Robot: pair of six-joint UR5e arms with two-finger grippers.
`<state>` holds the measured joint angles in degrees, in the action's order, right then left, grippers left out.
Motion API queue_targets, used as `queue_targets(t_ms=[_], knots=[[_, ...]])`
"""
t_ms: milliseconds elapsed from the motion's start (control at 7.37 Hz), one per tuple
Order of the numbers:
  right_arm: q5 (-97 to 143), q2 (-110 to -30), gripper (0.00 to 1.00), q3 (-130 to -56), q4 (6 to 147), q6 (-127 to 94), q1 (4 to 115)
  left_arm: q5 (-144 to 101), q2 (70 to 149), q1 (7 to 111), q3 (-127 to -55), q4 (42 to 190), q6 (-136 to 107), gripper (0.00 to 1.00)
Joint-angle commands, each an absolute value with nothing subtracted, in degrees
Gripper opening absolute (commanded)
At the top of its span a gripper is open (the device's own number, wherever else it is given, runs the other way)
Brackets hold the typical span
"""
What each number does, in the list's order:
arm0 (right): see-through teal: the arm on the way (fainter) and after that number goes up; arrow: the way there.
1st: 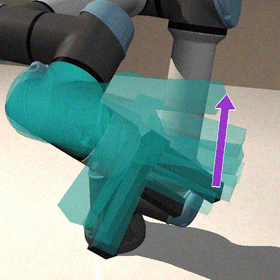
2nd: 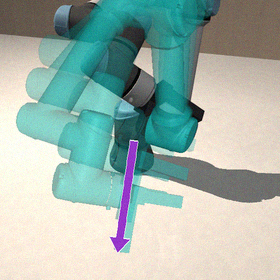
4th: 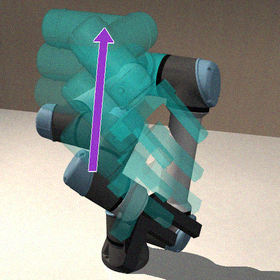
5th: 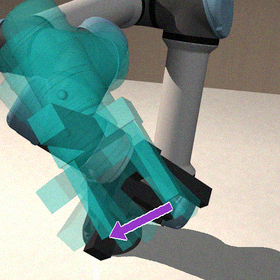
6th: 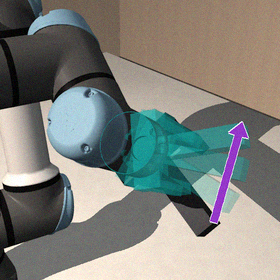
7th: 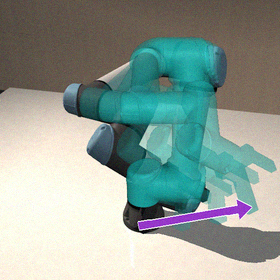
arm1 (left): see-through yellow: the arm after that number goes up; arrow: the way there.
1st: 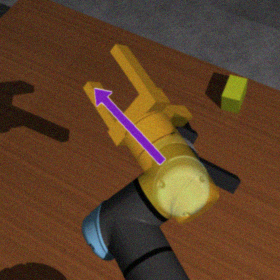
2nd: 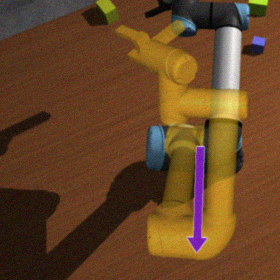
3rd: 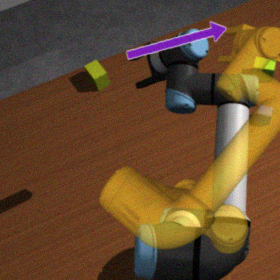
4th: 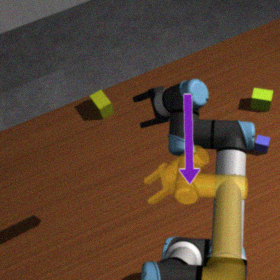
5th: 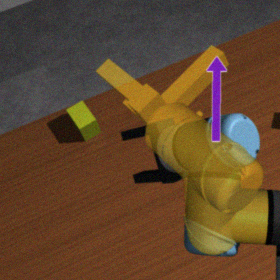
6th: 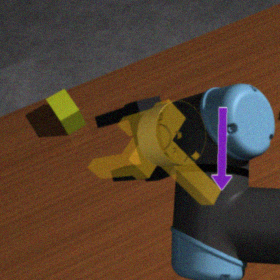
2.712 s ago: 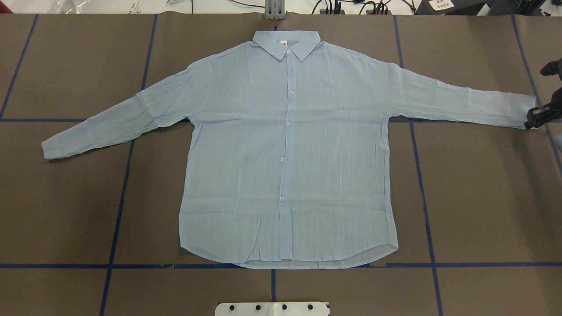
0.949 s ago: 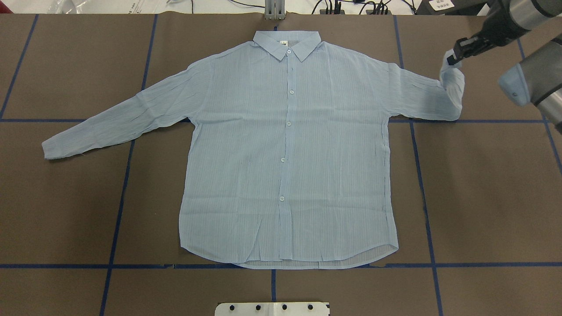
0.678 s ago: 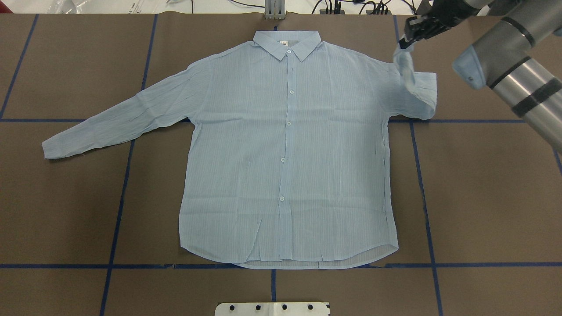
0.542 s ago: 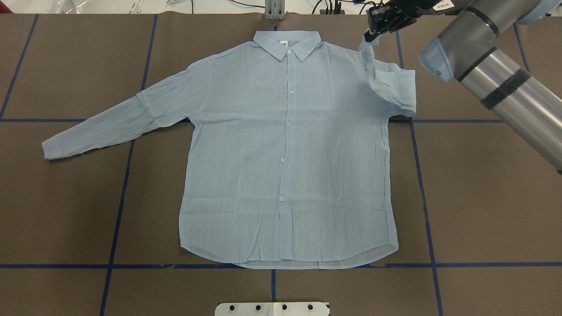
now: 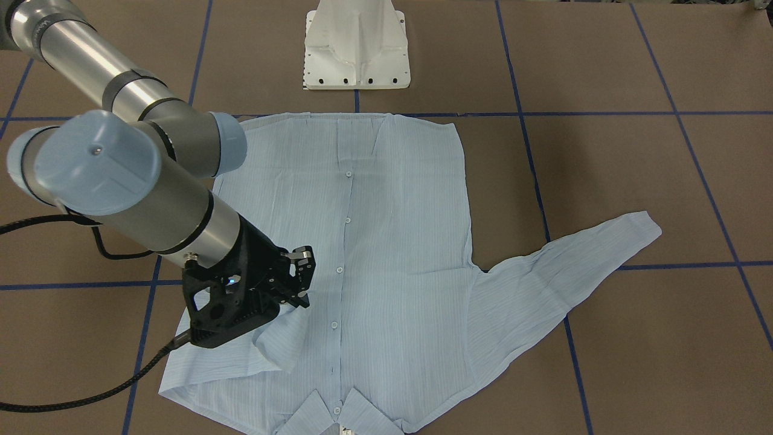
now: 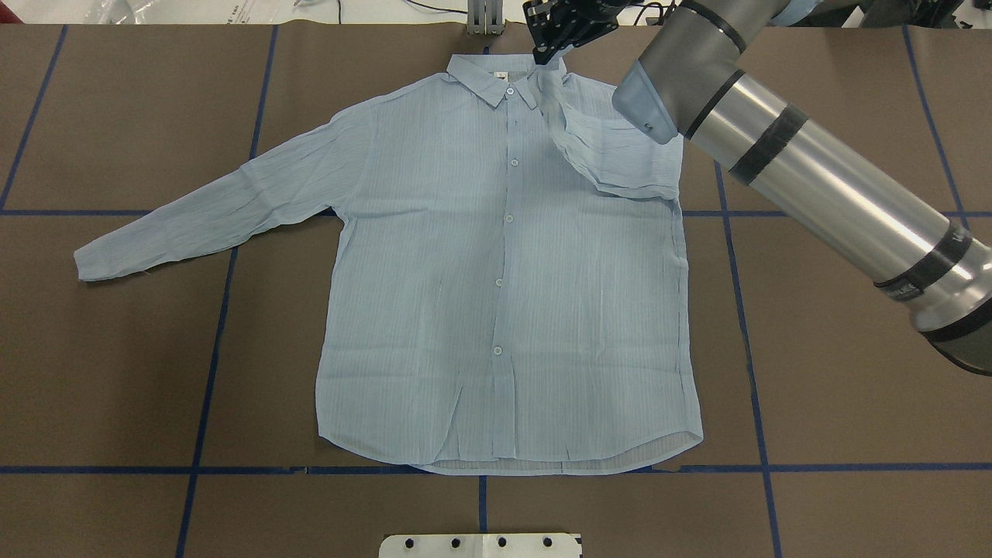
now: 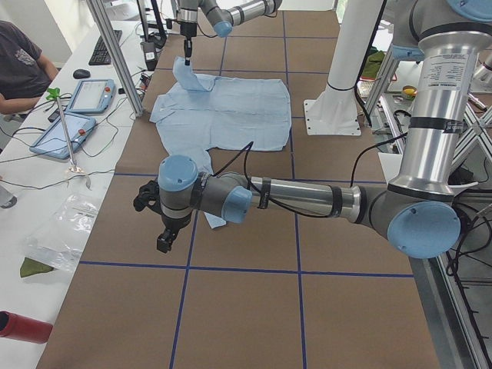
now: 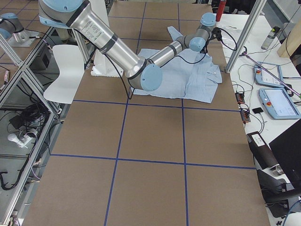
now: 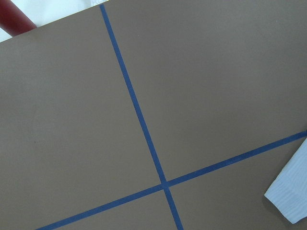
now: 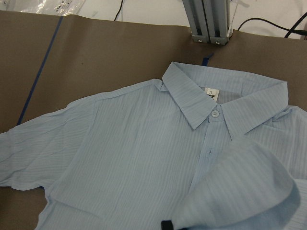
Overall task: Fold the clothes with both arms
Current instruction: 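Lift the cuff and carry it across the shirt toward the collar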
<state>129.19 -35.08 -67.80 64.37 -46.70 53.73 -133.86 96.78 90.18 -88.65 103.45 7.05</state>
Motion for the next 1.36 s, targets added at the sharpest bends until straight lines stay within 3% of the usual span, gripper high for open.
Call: queue_targets(t_ms=[0, 271, 542, 678, 814, 1221], knots=[[123.5, -31.5, 0.0, -62.4, 64.2, -46.7, 48.9, -133.9, 96.9, 90.3, -88.3, 103.4, 7.1, 0.99], [119.2, -26.1, 0.0, -54.9, 64.2, -46.6, 46.0, -133.9, 96.9, 90.3, -88.0, 103.5, 7.1, 0.99], [114.5, -24.4, 0.0, -51.9, 64.2, -46.5, 43.0, -133.9, 96.9, 90.9, -88.0, 103.5, 7.3, 0.99], [111.2, -23.0, 0.37, -51.8, 63.1, -46.8, 41.2, -133.9, 96.9, 90.8, -88.0, 103.5, 7.2, 0.99], [103.8, -22.9, 0.99, -51.9, 61.0, -47.6, 38.0, -133.9, 97.0, 90.8, -88.0, 103.5, 7.1, 0.99], [99.5, -23.0, 1.0, -52.0, 61.3, -50.4, 36.1, -133.9, 96.9, 90.9, -87.7, 103.4, 6.2, 0.99]])
